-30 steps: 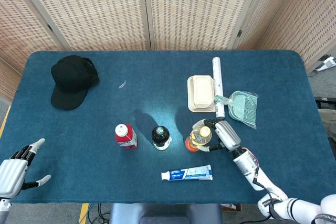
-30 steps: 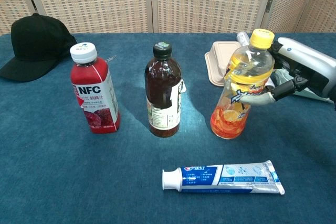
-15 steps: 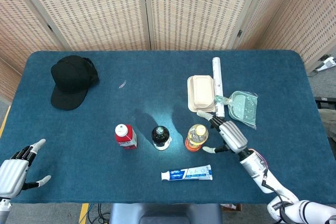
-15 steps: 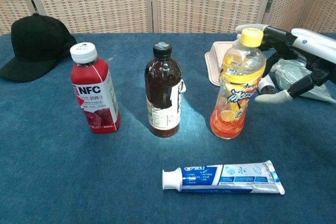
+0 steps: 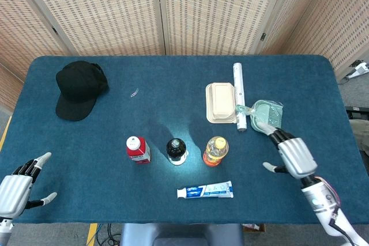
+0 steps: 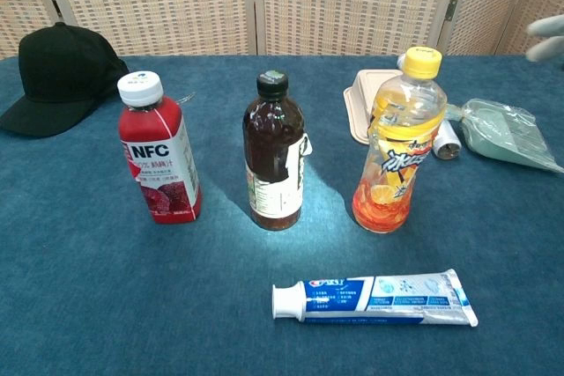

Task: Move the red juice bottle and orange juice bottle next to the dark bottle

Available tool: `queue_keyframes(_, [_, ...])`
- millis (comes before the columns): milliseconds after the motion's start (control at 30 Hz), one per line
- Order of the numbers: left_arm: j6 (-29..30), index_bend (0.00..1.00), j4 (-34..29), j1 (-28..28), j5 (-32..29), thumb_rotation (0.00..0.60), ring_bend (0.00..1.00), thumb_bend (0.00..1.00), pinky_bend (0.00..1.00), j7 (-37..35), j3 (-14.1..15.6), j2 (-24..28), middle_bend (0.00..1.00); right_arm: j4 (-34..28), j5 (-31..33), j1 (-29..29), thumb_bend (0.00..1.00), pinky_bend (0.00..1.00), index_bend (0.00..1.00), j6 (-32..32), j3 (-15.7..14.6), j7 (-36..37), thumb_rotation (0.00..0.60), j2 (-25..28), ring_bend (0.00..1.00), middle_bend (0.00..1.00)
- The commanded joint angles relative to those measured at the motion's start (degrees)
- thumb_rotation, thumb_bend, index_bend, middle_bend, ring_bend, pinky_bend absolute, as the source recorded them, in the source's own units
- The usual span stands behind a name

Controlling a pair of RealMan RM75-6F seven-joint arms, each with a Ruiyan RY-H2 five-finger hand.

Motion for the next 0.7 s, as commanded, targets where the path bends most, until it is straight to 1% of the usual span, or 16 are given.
queue_keyframes(33, [0.65, 0.17, -0.32, 0.22, 0.45, 0.6, 0.19, 0.02, 0.3, 0.73, -0.03, -0.16, 0.19, -4.46, 4.28, -6.84, 0.0, 0.39, 0.06, 5.45, -2.27, -7.54, 0.6, 5.76, 0.19, 0.18])
queue_keyframes(133, [1.41, 0.17, -0.47, 0.41, 0.96, 0.6, 0.19, 0.02, 0.3, 1.44, -0.14, -0.53, 0.19, -3.81, 4.43, -10.19, 0.0, 0.39, 0.08, 8.33, -3.33, -7.34, 0.6, 6.54, 0.19, 0.18])
queue_keyframes(233, [1.4, 0.17, -0.12, 0.26, 1.12, 0.6, 0.19, 0.02, 0.3, 1.57, -0.3, -1.25, 0.19, -2.12, 3.85, -12.5, 0.0, 0.39, 0.08, 10.23, -3.72, -5.11, 0.6, 6.4, 0.19, 0.18])
queue_keyframes(500, [0.32, 0.17, 0.71, -0.15, -0.47, 0.6, 0.19, 0.02, 0.3, 2.02, -1.02, -1.82, 0.19, -1.42, 0.72, -14.6, 0.0, 0.39, 0.09, 12.41, -3.03, -1.61, 0.6, 7.6, 0.19, 0.19])
queue_keyframes(700, [-1.45, 0.17, 1.4, -0.75, -0.62, 0.6, 0.19, 0.02, 0.3, 2.85, -0.63, -2.75, 0.19, -1.08, 0.18, -14.99, 0.0, 0.39, 0.09, 11.3, -2.53, 0.07, 0.6, 8.28, 0.19, 0.19])
